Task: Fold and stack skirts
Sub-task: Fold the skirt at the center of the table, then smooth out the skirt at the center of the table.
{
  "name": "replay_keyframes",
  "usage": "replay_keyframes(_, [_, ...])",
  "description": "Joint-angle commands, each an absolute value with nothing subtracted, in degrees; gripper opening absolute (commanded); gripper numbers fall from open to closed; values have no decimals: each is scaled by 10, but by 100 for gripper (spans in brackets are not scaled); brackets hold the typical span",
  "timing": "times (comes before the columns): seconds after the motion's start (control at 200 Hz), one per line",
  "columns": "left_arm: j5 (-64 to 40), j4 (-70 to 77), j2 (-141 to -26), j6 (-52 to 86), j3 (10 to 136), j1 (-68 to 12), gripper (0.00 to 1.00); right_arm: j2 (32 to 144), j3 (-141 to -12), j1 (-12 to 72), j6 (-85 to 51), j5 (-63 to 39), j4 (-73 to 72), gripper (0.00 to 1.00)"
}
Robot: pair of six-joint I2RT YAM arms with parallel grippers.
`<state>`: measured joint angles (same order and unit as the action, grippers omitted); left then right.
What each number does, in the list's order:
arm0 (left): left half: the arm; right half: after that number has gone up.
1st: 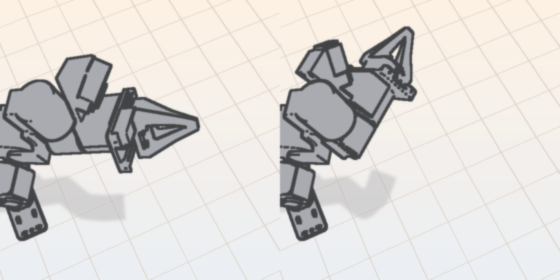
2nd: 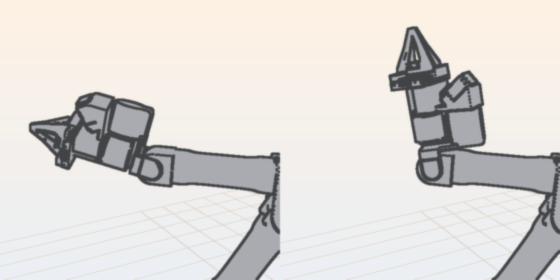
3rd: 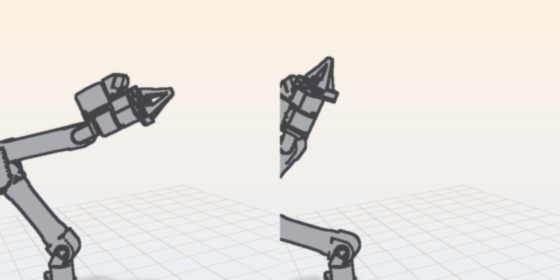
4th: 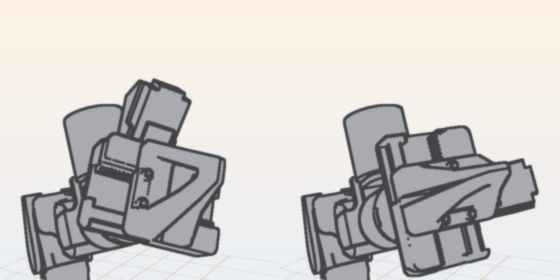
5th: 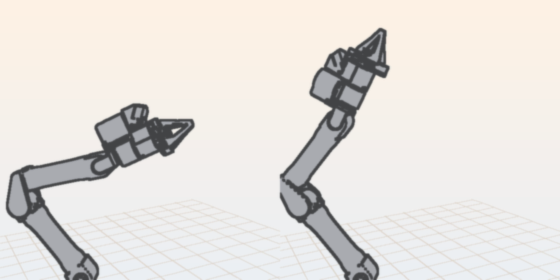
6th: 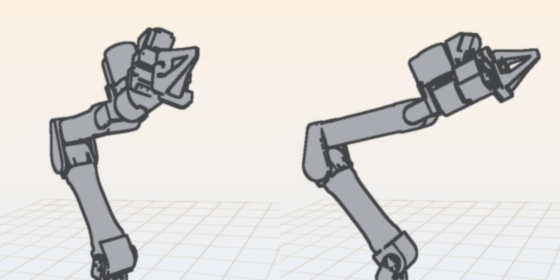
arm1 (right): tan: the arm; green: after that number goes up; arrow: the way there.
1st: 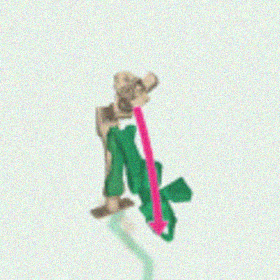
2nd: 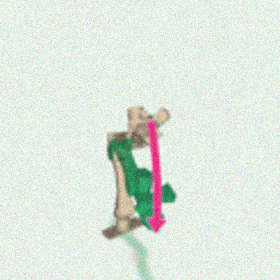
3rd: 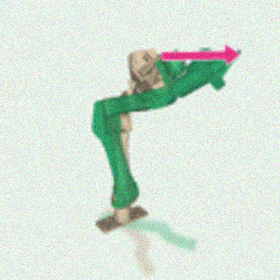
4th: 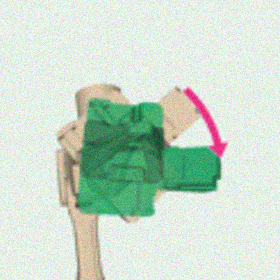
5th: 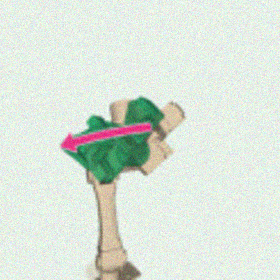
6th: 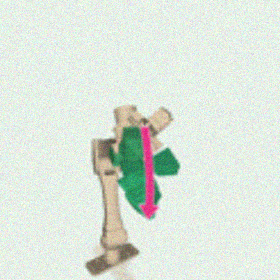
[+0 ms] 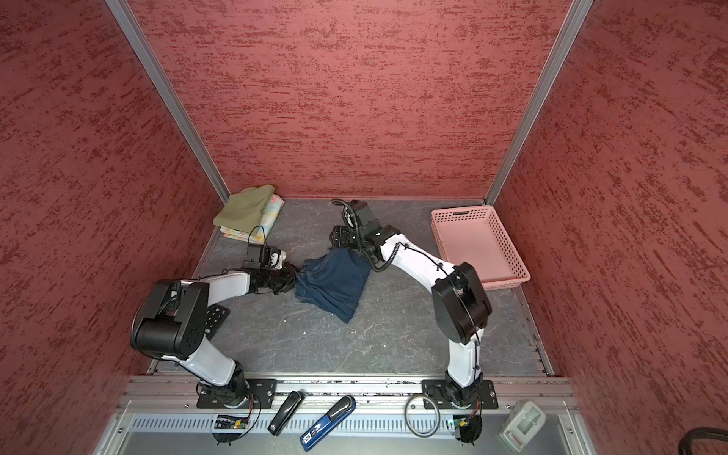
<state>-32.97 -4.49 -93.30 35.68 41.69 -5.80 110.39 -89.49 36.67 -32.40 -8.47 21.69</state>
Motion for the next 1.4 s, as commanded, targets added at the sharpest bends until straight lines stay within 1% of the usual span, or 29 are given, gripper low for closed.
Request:
replay_keyframes(0.0, [-324,-41,-931,342,421,-65,32,1155,-943,373,-346,-47,296,74])
replay_keyframes(0.225, [-325,-34,-944,332,408,-74,28,1259,-1035,373,-315,-22,318,76])
replay_keyframes(0.27, [-327,-31,-946,332,407,-75,28,1271,-1045,374,-309,-20,318,74])
replay_keyframes(0.291, [-328,-29,-947,331,406,-75,28,1275,-1047,375,-308,-20,318,72])
replay_keyframes(0.376, [-328,-25,-952,332,404,-76,27,1285,-1051,380,-295,-18,305,54])
replay_keyframes(0.451, [-331,-20,-958,331,406,-77,27,1298,-1069,382,-288,-19,314,28])
replay_keyframes(0.456, [-332,-20,-959,331,406,-77,27,1300,-1071,382,-287,-19,315,24])
replay_keyframes(0.466, [-333,-19,-959,332,407,-77,27,1300,-1072,382,-286,-19,315,23])
replay_keyframes(0.471, [-333,-19,-960,332,407,-76,27,1301,-1075,382,-286,-19,317,19])
replay_keyframes(0.481, [-333,-19,-960,332,407,-76,27,1302,-1077,382,-286,-19,318,15])
replay_keyframes(0.516, [-335,-16,-963,333,409,-77,27,1304,-1082,383,-282,-18,320,3])
replay_keyframes(0.531, [-334,-16,-964,334,409,-77,27,1303,-1083,383,-281,-17,319,0])
replay_keyframes(1.002, [-336,-4,-971,332,405,-86,23,1222,-1096,413,-286,-30,283,0])
replay_keyframes(1.247, [-336,-7,-968,332,408,-90,21,1274,-1145,437,-304,-49,281,0])
replay_keyframes(1.398, [-336,-15,-962,330,410,-90,21,1317,-1147,441,-312,-60,269,0])
